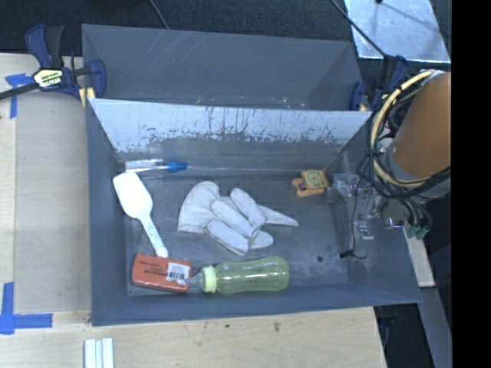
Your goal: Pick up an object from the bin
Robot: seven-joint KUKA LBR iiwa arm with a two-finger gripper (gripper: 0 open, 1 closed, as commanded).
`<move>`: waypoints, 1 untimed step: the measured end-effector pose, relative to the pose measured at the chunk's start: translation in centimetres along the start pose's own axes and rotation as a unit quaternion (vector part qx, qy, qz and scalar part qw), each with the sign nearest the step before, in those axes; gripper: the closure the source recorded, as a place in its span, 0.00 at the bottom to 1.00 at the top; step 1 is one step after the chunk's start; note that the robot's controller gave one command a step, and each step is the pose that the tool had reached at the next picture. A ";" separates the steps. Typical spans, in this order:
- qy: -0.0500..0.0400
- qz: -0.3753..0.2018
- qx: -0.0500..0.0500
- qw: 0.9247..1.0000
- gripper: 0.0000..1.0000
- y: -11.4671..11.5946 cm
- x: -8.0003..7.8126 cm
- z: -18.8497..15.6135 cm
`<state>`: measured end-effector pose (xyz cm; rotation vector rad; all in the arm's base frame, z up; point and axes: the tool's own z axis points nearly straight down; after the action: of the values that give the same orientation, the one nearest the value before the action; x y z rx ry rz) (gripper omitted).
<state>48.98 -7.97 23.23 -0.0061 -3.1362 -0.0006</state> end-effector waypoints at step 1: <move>-0.004 -0.002 0.001 1.000 0.00 0.0 -0.2 -0.4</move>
Offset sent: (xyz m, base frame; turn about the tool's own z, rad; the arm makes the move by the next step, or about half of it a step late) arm 0.0393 0.0877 -0.0563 -0.0506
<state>49.13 -7.94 23.67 -0.0013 -3.1450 0.0015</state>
